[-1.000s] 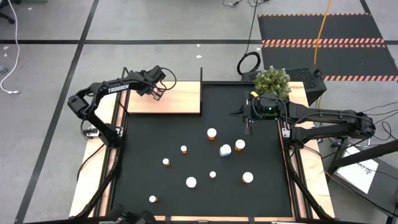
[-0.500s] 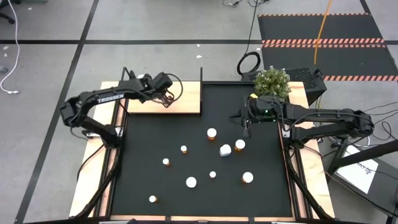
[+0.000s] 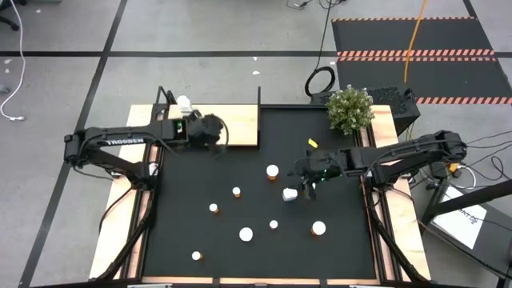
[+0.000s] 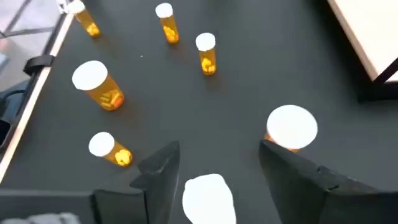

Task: Pick and place medicine bottles onto shelf by color
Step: Put the white pill bottle on the shelf aligned with the other white pill bottle on the shelf

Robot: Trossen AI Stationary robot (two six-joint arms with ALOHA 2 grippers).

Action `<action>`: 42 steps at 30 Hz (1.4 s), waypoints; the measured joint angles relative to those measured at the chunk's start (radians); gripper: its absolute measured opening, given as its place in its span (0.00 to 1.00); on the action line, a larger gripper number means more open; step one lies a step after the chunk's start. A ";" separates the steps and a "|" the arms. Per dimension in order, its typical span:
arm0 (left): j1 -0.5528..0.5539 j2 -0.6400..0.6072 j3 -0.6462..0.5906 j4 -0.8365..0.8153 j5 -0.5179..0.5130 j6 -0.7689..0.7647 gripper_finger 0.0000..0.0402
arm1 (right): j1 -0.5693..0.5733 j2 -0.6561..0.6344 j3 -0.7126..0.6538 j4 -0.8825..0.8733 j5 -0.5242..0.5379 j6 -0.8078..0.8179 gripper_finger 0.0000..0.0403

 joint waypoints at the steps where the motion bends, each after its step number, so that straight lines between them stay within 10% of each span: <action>1: -0.027 0.000 0.000 0.003 0.000 -0.007 0.08 | 0.014 0.011 0.006 -0.013 0.002 0.019 0.55; 12: -0.225 0.000 0.000 0.142 -0.015 0.002 0.08 | 0.149 0.065 0.033 -0.186 0.112 0.096 0.66; 26: -0.292 0.035 0.000 0.292 -0.027 0.048 0.08 | 0.053 0.204 0.030 -0.135 0.054 -0.045 0.81; 42: -0.313 0.113 0.002 0.345 -0.018 0.062 0.08 | 0.038 0.264 0.030 -0.088 -0.006 -0.093 0.47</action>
